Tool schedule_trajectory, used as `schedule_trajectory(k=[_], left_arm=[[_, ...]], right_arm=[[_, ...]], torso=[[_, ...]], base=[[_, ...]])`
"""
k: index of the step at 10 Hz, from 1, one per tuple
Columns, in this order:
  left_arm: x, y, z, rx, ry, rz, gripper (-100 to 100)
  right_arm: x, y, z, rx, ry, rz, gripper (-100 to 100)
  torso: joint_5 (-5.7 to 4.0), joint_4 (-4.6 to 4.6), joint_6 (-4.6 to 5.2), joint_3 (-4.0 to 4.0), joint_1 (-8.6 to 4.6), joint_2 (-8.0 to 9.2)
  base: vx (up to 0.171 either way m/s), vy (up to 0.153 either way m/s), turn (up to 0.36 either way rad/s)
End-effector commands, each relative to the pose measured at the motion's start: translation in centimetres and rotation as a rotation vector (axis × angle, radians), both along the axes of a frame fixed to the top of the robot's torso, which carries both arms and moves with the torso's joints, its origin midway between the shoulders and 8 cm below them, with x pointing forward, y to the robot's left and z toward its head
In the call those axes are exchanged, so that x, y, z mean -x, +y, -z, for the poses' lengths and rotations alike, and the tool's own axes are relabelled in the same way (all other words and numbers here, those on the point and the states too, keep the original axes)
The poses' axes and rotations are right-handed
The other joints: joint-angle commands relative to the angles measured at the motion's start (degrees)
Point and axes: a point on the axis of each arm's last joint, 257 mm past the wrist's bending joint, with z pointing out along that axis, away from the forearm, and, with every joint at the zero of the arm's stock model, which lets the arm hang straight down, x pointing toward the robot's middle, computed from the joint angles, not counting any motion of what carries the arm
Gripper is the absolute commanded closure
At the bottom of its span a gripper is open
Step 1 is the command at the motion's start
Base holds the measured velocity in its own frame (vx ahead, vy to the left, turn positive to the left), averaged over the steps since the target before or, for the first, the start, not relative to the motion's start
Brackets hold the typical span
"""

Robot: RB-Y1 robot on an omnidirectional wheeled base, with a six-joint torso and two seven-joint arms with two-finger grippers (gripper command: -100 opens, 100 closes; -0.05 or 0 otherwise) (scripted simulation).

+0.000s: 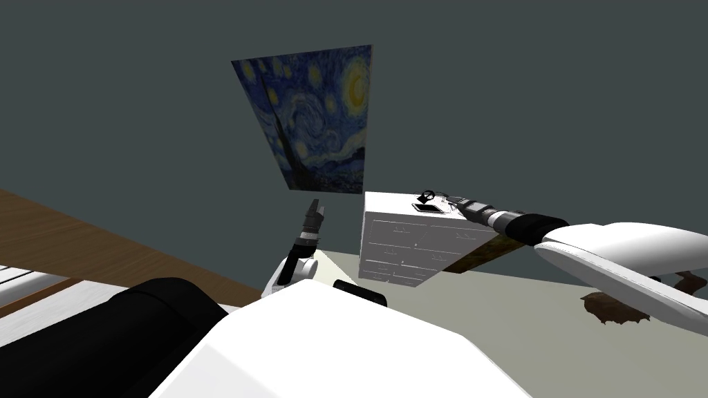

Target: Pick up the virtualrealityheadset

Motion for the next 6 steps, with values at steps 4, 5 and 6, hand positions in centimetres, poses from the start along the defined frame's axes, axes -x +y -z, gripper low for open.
schedule_trajectory(k=[4,5,6], left_arm=[[0.0,0.0,0.0,0.0,0.0,0.0,0],[0.0,0.0,0.0,0.0,0.0,0.0,0],[0.0,0.0,0.0,0.0,0.0,0.0,0]], right_arm=[[0.06,-0.23,-0.04,-0.093,0.043,0.018,-100],[0.14,0.02,0.11,-0.122,0.053,0.018,-100],[0.16,0.11,0.16,-0.132,0.056,0.017,-100]], torso=[[0.0,0.0,-0.01,0.01,0.0,0.01],[0.0,0.0,0.0,-0.01,0.01,-0.01],[0.0,0.0,0.0,0.01,-0.02,0.02]], base=[[0.017,0.011,0.007],[0.015,0.006,-0.003],[0.0,0.0,0.0]])
